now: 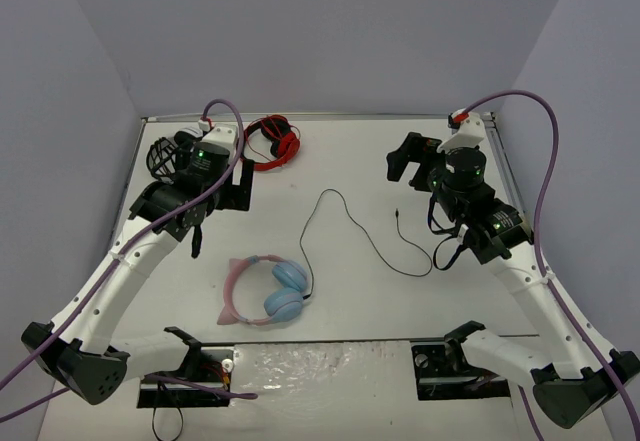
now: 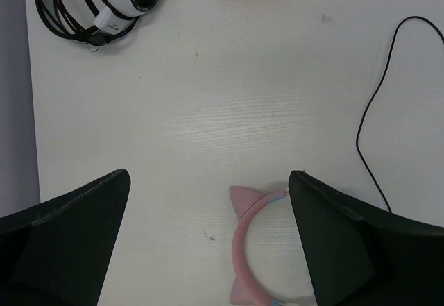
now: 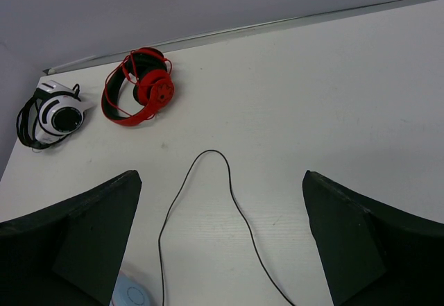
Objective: Wrap the headphones
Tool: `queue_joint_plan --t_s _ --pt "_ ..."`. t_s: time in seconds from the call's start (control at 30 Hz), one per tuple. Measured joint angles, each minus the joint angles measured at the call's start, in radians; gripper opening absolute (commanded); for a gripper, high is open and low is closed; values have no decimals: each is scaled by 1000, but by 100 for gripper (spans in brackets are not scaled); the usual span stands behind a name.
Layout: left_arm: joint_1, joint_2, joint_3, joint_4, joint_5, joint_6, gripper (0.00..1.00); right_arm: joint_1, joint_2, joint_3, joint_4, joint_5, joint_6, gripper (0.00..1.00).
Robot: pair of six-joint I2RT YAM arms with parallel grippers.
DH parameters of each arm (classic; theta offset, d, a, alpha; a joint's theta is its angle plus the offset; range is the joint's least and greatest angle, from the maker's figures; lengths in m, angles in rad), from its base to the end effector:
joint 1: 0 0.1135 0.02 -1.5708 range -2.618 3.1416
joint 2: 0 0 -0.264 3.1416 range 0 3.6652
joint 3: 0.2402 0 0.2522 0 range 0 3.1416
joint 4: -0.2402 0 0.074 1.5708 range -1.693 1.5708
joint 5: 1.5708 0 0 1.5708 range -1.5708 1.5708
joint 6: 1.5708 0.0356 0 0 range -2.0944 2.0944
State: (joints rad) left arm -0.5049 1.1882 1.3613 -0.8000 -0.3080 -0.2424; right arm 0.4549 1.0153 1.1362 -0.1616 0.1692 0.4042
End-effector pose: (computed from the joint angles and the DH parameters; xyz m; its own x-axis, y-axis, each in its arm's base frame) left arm 0.2151 -0.1066 0.3964 -0.5575 0.0468 -0.8289 0.1157 0.9931 -0.0217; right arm 0.2054 0.0938 0.4225 -0.1445 0.3609 -0.9213 -0.2449 0.8891 0.3867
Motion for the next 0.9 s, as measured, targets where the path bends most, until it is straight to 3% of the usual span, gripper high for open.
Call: queue_joint_plan --t_s 0.47,0.9 --pt "0 62 -20 -95 -114 -90 97 0 3 -35 4 -2 0 100" --pt "0 46 -109 -100 -83 -197 97 0 32 -56 25 -30 14 100"
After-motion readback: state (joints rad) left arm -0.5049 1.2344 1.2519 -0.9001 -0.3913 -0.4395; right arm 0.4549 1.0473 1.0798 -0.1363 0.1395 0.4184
